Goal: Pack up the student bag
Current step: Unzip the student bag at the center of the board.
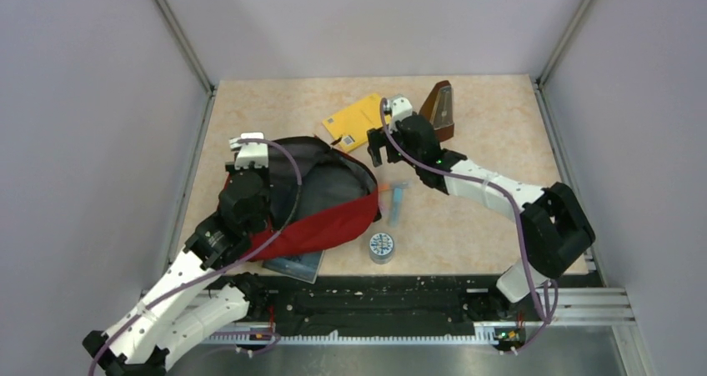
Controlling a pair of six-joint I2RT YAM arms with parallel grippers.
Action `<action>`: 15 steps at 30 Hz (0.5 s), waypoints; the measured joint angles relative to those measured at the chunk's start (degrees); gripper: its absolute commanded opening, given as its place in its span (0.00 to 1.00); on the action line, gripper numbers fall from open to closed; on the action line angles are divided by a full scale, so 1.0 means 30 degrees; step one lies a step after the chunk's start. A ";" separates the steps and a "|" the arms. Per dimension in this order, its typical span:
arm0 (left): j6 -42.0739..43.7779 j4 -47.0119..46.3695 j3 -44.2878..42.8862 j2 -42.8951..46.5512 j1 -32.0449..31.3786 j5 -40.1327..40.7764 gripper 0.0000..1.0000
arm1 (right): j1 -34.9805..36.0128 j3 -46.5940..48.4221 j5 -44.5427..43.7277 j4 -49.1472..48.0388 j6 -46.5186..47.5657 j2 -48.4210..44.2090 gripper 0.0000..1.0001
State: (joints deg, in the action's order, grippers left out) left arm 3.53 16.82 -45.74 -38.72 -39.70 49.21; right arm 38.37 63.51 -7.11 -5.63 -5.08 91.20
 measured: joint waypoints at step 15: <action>0.0087 -0.0102 -0.1005 0.4211 0.4262 0.3519 0.00 | 0.0000 -0.4335 0.1843 -0.0153 -0.2965 -0.3599 0.88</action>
State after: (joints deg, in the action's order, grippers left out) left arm 3.79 16.51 -48.75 -26.09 -26.92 59.77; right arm 38.37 50.50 -1.58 -6.09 -13.98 80.40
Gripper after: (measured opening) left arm 0.036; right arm 0.877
